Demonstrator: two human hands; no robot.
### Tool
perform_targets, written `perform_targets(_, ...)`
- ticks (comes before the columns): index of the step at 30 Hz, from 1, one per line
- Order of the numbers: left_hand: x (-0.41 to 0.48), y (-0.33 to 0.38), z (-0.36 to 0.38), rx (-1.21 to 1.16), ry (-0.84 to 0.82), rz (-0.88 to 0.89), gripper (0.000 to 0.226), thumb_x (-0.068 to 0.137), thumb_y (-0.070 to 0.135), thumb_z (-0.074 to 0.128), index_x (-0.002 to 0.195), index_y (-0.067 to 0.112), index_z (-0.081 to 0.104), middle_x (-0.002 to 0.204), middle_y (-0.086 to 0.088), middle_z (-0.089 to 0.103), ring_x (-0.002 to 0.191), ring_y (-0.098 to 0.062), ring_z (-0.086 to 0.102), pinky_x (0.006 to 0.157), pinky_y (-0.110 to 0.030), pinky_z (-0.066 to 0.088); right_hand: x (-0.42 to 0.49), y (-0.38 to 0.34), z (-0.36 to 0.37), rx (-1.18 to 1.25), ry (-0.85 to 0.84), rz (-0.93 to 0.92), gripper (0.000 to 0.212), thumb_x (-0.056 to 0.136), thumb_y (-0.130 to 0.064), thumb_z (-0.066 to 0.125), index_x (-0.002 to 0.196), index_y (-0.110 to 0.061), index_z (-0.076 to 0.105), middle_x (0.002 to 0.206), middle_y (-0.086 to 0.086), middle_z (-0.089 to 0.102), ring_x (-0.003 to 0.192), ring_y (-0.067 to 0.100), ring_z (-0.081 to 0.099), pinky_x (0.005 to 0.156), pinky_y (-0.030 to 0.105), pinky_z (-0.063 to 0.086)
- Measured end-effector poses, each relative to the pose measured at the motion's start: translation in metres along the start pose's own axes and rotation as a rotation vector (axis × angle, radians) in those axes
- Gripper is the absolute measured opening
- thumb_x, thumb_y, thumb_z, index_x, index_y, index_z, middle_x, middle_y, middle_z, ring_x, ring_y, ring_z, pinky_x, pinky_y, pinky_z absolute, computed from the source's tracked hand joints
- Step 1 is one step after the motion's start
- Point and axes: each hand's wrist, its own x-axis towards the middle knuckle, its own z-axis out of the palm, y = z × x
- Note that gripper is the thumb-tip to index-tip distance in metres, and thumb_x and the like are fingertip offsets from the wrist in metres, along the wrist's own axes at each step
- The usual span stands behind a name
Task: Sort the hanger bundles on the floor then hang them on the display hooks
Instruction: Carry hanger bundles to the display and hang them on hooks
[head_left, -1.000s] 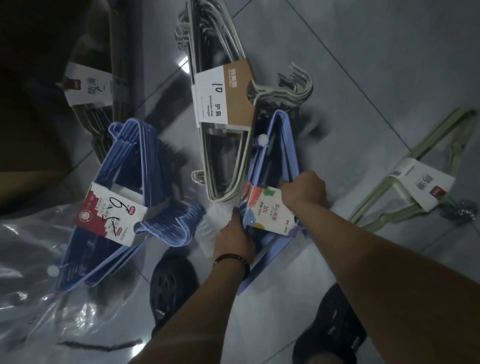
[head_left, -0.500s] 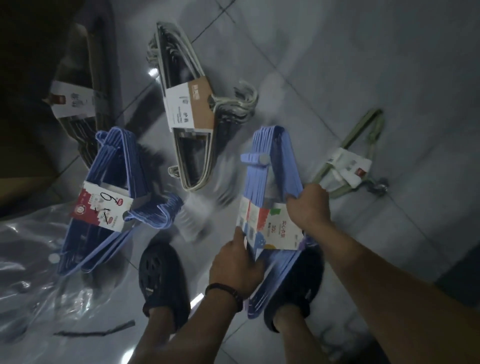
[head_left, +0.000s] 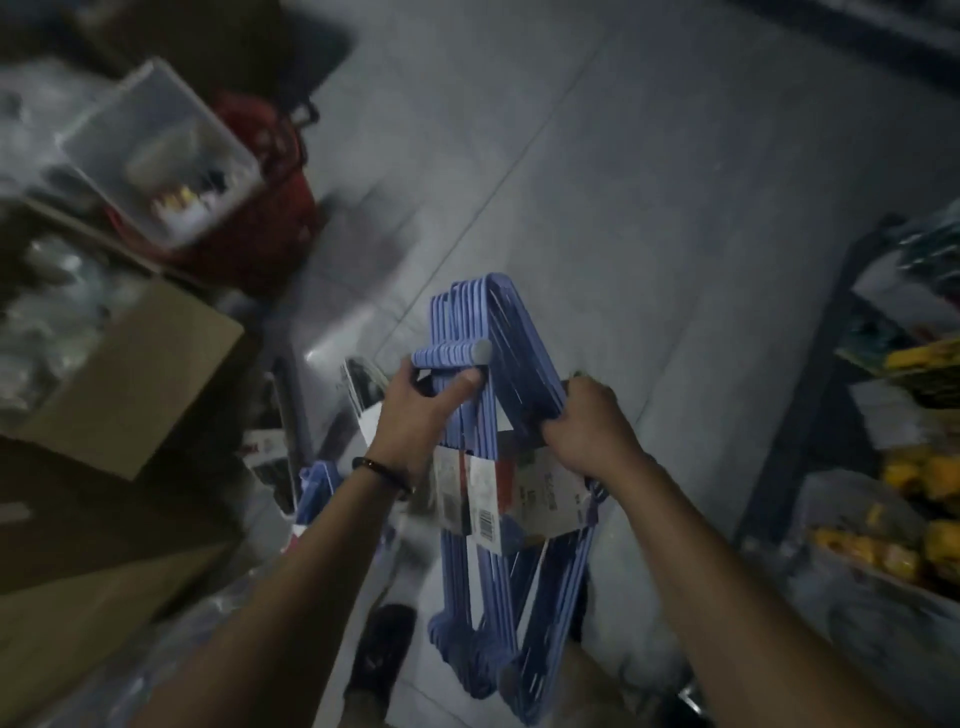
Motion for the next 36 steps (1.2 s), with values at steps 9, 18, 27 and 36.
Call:
perform_targets(9, -0.123, 0.185, 0.023, -0.052, -0.355, 0.278, 0.036, 0.085, 0.022, 0.084, 0.104, 0.007, 0.058, 0.077, -0.001, 0.059, 0.048, 0.0, 0.053, 0.048, -0.019, 0.046, -0.228, -0.109, -0.104, 0.349, 0.453, 0.038, 0.046, 0.1, -0.066, 0.045, 0.102, -0.035, 0.08, 0.085, -0.013, 0.078, 0.075, -0.002, 0.071, 0.069, 0.018, 0.054)
perform_targets(18, -0.284, 0.287, 0.093, 0.056, -0.836, 0.592, 0.033, 0.089, 0.023, 0.079, 0.114, 0.005, 0.065, 0.072, 0.01, 0.063, 0.057, -0.002, 0.058, 0.056, -0.02, 0.049, -0.451, -0.131, -0.132, 0.51, 1.033, 0.113, 0.059, 0.096, -0.071, 0.041, 0.075, -0.025, 0.072, 0.06, -0.004, 0.068, 0.063, 0.02, 0.066, 0.06, 0.029, 0.049)
perform_targets(27, -0.496, 0.337, 0.168, 0.07, -1.223, 0.766, 0.022, 0.087, 0.041, 0.077, 0.077, 0.022, 0.071, 0.063, 0.002, 0.059, 0.059, -0.022, 0.06, 0.058, -0.036, 0.047, -0.693, -0.097, -0.153, 0.462, 1.469, 0.233, 0.055, 0.1, -0.059, 0.053, 0.066, -0.018, 0.04, 0.056, -0.001, 0.038, 0.047, 0.013, 0.037, 0.056, 0.033, 0.03)
perform_targets(36, -0.703, 0.353, 0.235, 0.142, -1.513, 1.134, 0.023, 0.08, 0.008, 0.077, 0.093, 0.011, 0.059, 0.072, 0.011, 0.064, 0.067, -0.01, 0.061, 0.061, -0.02, 0.047, -0.911, -0.086, -0.136, 0.324, 1.654, 0.163, 0.056, 0.105, -0.042, 0.052, 0.051, -0.028, 0.043, 0.056, -0.003, 0.03, 0.054, 0.018, 0.029, 0.053, 0.03, 0.027)
